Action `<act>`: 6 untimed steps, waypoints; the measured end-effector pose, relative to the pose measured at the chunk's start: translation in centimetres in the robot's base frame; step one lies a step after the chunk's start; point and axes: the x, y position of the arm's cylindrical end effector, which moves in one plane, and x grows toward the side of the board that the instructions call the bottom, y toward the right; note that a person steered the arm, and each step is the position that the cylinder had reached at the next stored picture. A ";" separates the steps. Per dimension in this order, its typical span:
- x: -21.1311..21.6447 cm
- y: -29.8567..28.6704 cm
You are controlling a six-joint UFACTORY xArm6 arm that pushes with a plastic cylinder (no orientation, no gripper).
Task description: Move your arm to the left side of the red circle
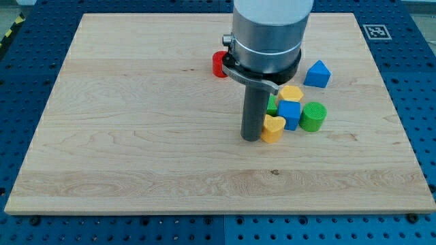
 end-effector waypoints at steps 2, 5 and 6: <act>0.6 -0.5; -7.8 -13.5; -10.2 -15.4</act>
